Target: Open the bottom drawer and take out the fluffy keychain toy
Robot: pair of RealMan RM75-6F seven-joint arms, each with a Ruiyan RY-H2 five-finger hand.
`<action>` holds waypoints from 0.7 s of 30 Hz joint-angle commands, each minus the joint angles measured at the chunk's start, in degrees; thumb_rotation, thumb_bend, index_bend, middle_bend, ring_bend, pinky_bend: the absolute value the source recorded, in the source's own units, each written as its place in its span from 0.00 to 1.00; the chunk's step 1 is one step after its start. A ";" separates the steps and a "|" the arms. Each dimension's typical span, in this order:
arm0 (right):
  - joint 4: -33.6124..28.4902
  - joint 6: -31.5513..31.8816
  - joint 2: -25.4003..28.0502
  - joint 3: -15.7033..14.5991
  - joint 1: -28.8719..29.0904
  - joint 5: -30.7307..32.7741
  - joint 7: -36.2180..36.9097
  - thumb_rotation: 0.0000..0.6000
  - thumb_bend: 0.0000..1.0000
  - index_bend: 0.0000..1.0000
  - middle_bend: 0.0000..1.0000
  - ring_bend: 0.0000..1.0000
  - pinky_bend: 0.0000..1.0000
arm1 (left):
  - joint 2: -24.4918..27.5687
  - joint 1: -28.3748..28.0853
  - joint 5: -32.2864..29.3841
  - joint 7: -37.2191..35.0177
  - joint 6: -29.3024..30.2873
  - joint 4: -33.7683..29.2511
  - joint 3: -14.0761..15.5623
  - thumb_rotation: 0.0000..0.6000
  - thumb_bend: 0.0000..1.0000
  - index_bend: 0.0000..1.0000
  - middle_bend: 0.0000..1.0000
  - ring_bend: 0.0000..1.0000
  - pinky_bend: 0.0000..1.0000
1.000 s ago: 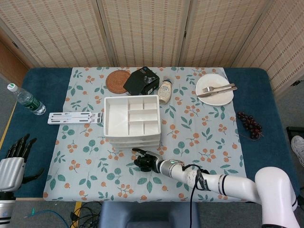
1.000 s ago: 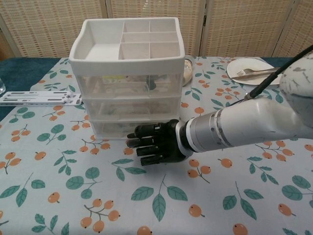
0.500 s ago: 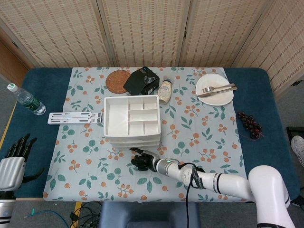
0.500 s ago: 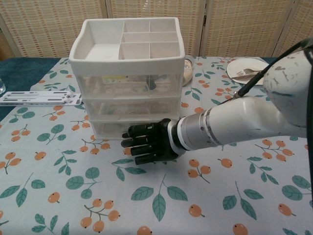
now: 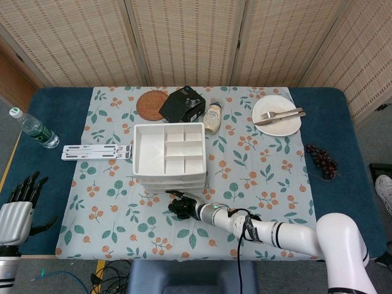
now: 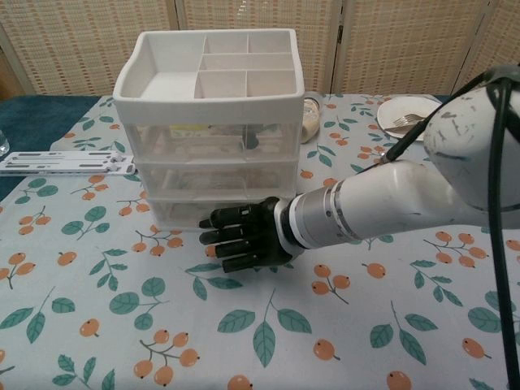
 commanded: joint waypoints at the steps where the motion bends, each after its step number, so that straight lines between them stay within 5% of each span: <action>1: 0.04 -0.15 -0.07 -0.02 0.06 0.05 -0.24 1.00 0.92 0.00 0.78 1.00 1.00 | 0.03 -0.01 0.01 0.05 -0.04 -0.06 0.02 1.00 0.19 0.09 0.00 0.03 0.12; 21: -3.26 0.00 1.10 -1.13 -0.25 -0.75 -2.67 1.00 0.93 0.00 0.78 1.00 1.00 | 0.28 0.28 0.46 0.29 0.29 -0.55 0.41 1.00 0.19 0.09 0.00 0.03 0.12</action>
